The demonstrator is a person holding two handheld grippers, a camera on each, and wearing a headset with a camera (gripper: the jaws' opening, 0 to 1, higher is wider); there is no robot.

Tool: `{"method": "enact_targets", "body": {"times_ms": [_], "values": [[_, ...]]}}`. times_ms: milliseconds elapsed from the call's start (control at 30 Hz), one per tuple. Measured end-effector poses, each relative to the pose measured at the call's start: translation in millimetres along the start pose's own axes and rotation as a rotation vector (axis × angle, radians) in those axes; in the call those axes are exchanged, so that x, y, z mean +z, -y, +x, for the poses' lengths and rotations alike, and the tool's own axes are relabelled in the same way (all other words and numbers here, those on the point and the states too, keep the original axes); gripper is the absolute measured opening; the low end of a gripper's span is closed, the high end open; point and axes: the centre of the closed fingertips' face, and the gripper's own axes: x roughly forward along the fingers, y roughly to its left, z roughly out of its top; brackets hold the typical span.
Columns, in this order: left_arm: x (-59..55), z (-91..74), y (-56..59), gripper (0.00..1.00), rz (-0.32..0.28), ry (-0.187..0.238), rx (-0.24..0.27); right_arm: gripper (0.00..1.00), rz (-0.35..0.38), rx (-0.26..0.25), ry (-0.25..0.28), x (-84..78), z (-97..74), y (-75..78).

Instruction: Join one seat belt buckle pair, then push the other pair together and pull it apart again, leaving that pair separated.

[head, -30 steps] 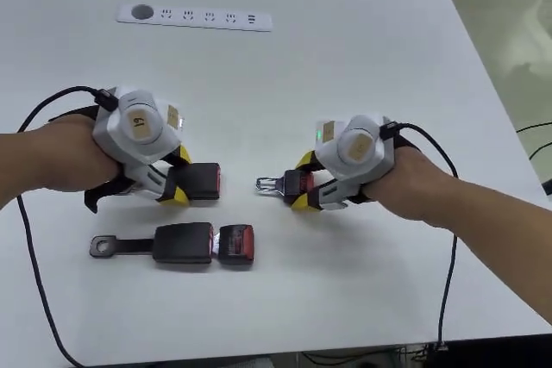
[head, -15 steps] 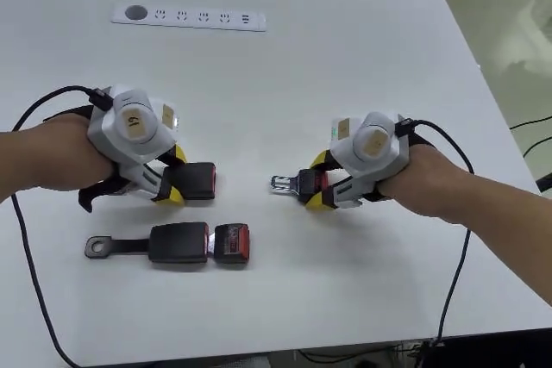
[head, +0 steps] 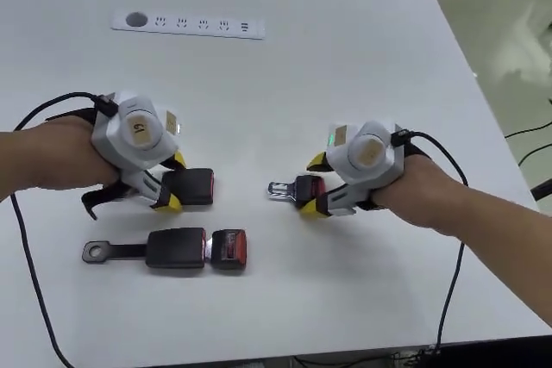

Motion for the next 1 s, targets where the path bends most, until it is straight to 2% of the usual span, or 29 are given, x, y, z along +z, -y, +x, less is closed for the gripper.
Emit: {"method": "enact_targets", "body": {"times_ms": [67,100,233,300,333,400,533,567,633,733,833,933,1000], "values": [[6.4,-6.5,1.7,0.47,-0.023,0.015,0.014,0.44,0.02,-0.009,0.025,4.3,-1.8,-0.1],[4.6,-2.6,-0.8,0.47,-0.024,0.027,0.025,0.45,0.027,-0.01,0.033,5.9,-2.7,-1.0],[10.5,-15.6,-2.6,0.5,-0.052,0.057,0.065,0.48,0.057,-0.022,0.082,22.8,-10.6,-12.6],[11.2,-20.9,-0.5,0.53,-0.086,0.073,0.081,0.48,0.064,-0.034,0.11,31.1,-15.2,-20.0],[11.3,-23.4,4.1,0.55,-0.122,0.079,0.082,0.48,0.061,-0.038,0.133,36.2,-16.7,-24.4],[14.9,-30.3,10.3,0.6,-0.124,0.092,0.091,0.49,0.091,-0.035,0.158,42.2,-18.2,-33.6],[9.3,-35.7,25.0,0.64,-0.14,0.114,0.126,0.55,0.141,-0.042,0.196,47.5,-23.4,-47.6],[9.8,-37.4,32.4,0.66,-0.147,0.124,0.138,0.58,0.172,-0.053,0.22,49.4,-25.3,-50.1],[8.1,-39.7,44.9,0.68,-0.157,0.133,0.158,0.64,0.189,-0.062,0.225,45.8,-27.9,-55.3],[3.0,-43.5,57.4,0.74,-0.179,0.148,0.207,0.68,0.201,-0.073,0.224,40.0,-32.8,-63.9],[-7.2,-51.0,63.2,0.76,-0.212,0.165,0.249,0.71,0.214,-0.093,0.213,29.0,-36.7,-66.4],[-18.7,-61.0,65.8,0.77,-0.276,0.191,0.289,0.72,0.241,-0.102,0.217,21.5,-42.4,-69.3],[-25.7,-65.0,66.9,0.79,-0.282,0.184,0.308,0.73,0.251,-0.11,0.212,16.1,-44.7,-72.4]]}}
